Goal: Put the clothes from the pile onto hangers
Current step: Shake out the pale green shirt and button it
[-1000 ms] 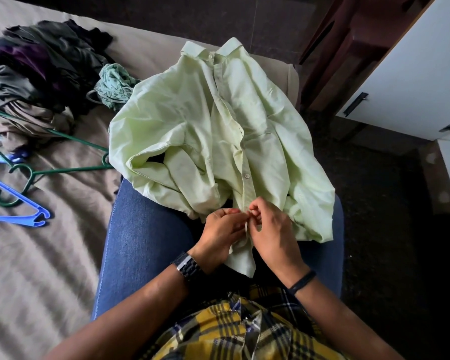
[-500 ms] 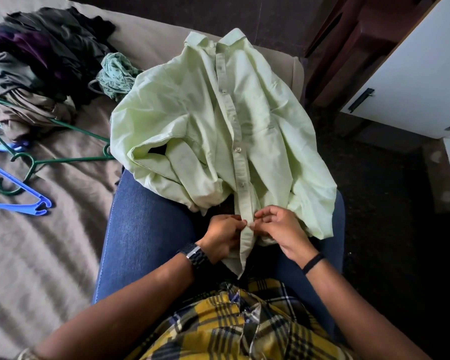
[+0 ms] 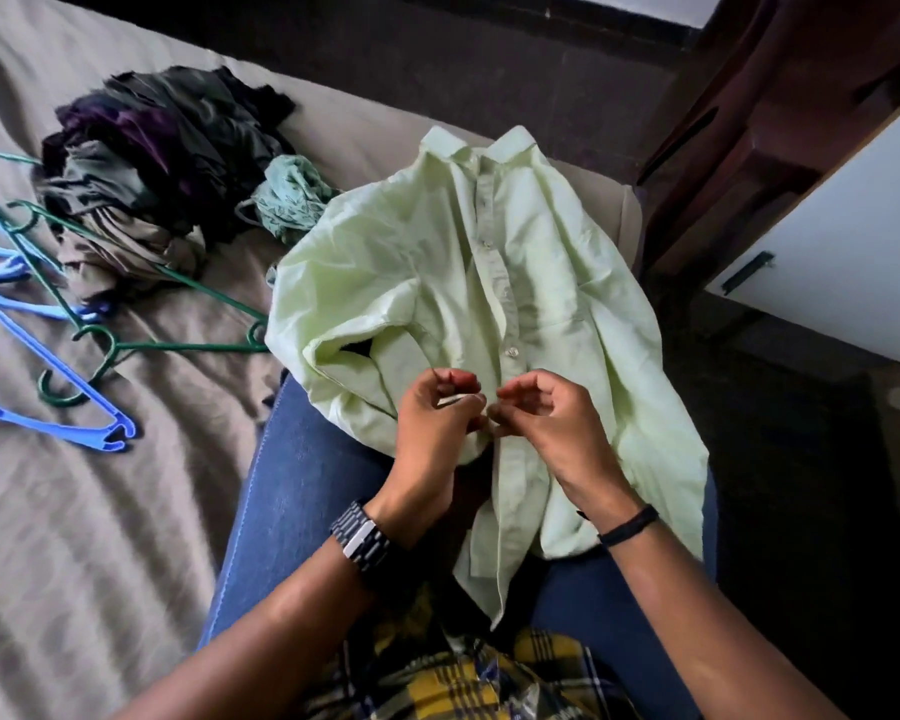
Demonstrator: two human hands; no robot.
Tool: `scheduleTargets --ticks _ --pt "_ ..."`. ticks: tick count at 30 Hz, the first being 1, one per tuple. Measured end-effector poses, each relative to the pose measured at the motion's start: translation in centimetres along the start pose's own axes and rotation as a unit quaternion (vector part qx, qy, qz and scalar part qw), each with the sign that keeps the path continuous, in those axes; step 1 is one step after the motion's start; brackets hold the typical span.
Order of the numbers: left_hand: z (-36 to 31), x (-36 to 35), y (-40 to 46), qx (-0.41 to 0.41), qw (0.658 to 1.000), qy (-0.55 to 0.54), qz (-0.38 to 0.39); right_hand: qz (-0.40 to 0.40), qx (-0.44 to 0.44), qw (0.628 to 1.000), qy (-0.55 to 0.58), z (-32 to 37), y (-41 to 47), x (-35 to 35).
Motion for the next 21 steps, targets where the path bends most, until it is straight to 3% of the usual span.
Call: scheduleTargets --ticks 3,10,15,18,21 --pt "-5.1 1.4 0.8 -0.063 0.998 -0.012 0.0 0.034 0.011 0.998 0.057 2.3 3.4 -3.4" --pt "-13.7 10.7 4.9 -0.126 0.986 -0.014 -0.107 0.143 0.036 0.986 0.084 5.8 11.7 -14.9" --pt "-15.8 20.1 8.3 -0.147 0.949 0.003 -0.28 0.24 -0.006 0.963 0.125 5.4 14.6 -25.1" --pt "-13.1 26.0 11.2 -0.079 0.928 0.004 -0.365 0.308 -0.012 0.95 0.043 3.2 15.1 -30.7" --pt "-8.6 29.6 14.4 -0.014 0.923 -0.019 -0.385 0.327 0.011 0.937 -0.124 -0.7 16.3 -33.8"
Point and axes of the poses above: each hand's wrist, its own y-axis towards the middle knuckle, its own x-axis out of the back of the hand, z = x × y, the point moved 7 cm from there along y, towards the middle knuckle, and after that the axes turned 15 degrees about x, right-handed, at the moved point
